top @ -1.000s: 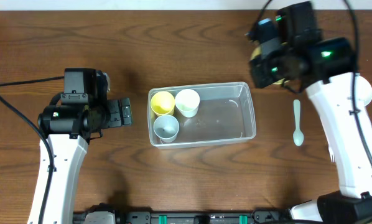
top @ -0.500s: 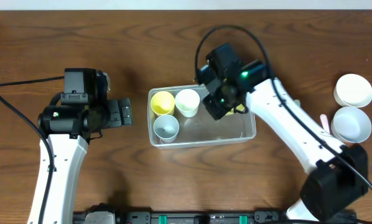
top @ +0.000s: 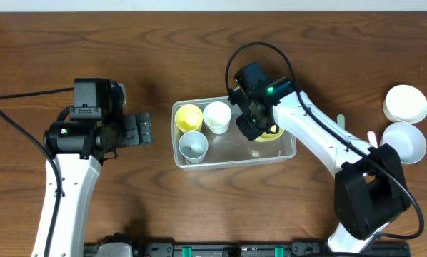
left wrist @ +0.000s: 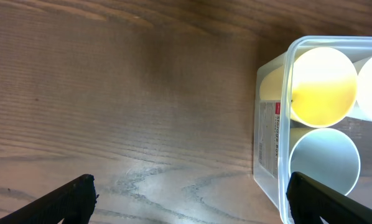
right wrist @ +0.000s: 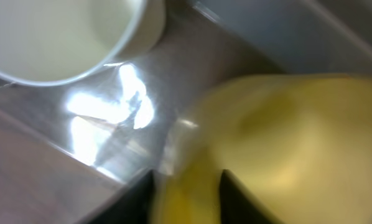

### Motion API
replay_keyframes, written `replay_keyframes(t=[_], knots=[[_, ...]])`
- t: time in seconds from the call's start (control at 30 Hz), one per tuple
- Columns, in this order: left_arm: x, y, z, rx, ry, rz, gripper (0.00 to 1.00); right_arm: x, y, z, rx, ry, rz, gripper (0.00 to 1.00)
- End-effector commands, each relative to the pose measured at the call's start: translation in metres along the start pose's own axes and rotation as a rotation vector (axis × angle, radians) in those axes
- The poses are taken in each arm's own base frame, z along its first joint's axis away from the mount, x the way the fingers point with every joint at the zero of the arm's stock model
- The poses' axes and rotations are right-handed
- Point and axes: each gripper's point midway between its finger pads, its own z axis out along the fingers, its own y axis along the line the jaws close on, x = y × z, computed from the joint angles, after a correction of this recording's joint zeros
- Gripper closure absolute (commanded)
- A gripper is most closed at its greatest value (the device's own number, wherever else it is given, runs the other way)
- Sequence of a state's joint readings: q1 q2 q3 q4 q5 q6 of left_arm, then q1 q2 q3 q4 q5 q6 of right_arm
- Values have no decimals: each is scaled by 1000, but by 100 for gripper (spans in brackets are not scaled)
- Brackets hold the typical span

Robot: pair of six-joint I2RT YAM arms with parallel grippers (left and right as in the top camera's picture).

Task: Pack container
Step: 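Carry the yellow bowl into the container, release, and withdraw right gripper, then grasp the light-blue bowl with the right gripper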

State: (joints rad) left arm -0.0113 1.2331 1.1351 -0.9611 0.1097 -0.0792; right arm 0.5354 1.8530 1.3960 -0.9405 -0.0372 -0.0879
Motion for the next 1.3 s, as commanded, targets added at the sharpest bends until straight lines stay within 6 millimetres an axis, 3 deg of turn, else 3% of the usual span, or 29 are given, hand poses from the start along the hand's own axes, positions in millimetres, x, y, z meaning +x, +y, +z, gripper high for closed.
replay_keyframes(t=[0.0, 0.2, 0.33, 0.4, 0.53, 0.63, 0.73, 0.83, 0.9, 1.07, 1.27], knots=[[0, -2, -1, 11, -2, -10, 2, 0, -7, 2, 24, 1, 12, 55], [0, -2, -1, 11, -2, -10, 2, -4, -9, -3, 27, -15, 23, 48], [0, -2, -1, 11, -2, -10, 2, -17, -33, -35, 103, -81, 126, 45], [0, -2, -1, 11, -2, -10, 2, -24, -55, -64, 164, -138, 199, 44], [0, -2, -1, 11, -2, -10, 2, -27, -118, -139, 285, -303, 384, 38], [0, -2, -1, 11, -2, -10, 2, -12, -169, -183, 336, -417, 550, 20], [0, -2, -1, 11, -2, -10, 2, 21, -222, -200, 373, -450, 706, 17], [0, -2, -1, 11, -2, -10, 2, 66, -267, -192, 397, -396, 873, 15], [0, -2, -1, 11, -2, -10, 2, 98, -284, -177, 393, -322, 993, 15], [0, -2, -1, 11, -2, -10, 2, 167, -289, -120, 310, -70, 1227, 16], [0, -2, -1, 11, -1, -10, 2, 215, -285, -55, 253, 105, 1319, 15]])
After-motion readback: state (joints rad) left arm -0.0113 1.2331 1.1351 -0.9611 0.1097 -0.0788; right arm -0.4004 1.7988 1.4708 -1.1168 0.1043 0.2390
